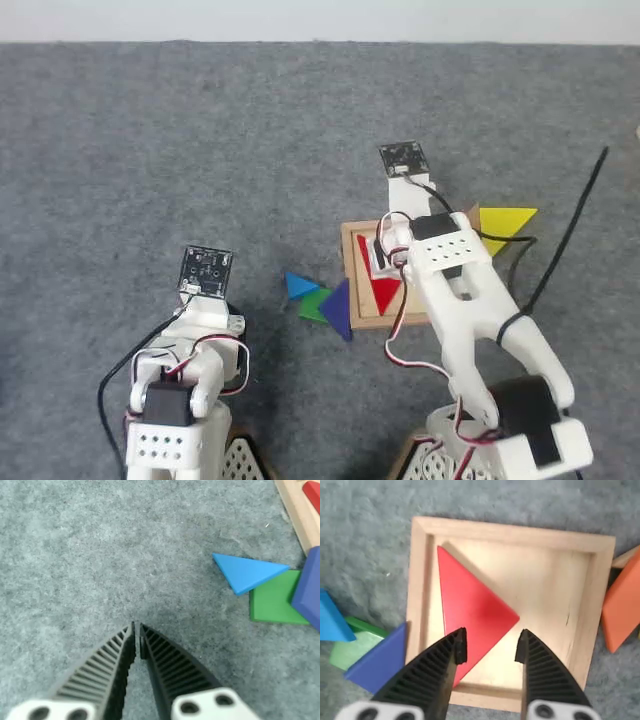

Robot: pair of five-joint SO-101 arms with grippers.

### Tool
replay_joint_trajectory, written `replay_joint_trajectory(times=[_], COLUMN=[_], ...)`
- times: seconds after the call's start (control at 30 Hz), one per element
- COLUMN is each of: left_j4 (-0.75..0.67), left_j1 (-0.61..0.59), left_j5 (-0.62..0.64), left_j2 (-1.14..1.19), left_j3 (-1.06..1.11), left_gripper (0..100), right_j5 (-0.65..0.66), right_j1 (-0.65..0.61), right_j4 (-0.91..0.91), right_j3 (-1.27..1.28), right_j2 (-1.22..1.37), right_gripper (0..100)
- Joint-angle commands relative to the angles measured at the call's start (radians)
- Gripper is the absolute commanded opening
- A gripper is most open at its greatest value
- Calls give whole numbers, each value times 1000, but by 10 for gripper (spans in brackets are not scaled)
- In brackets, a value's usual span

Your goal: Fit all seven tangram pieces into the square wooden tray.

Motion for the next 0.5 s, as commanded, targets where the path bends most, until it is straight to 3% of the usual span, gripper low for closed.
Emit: replay_joint_trajectory(times=[0.0, 0.2, 0.47], left_j4=[6, 6, 6], left_j1=[-6, -6, -6], left_j5=[-8, -8, -8], left_j2=[-20, -20, -20], left_j3=[-12, -12, -12], left_gripper=[15, 15, 15], right_j5=[38, 71, 74], right_j1=[53, 77, -56], right_j4=[-41, -119, -142], right_j3=[0, 91, 104], right_j2=[-7, -5, 42], right_gripper=[158, 158, 157])
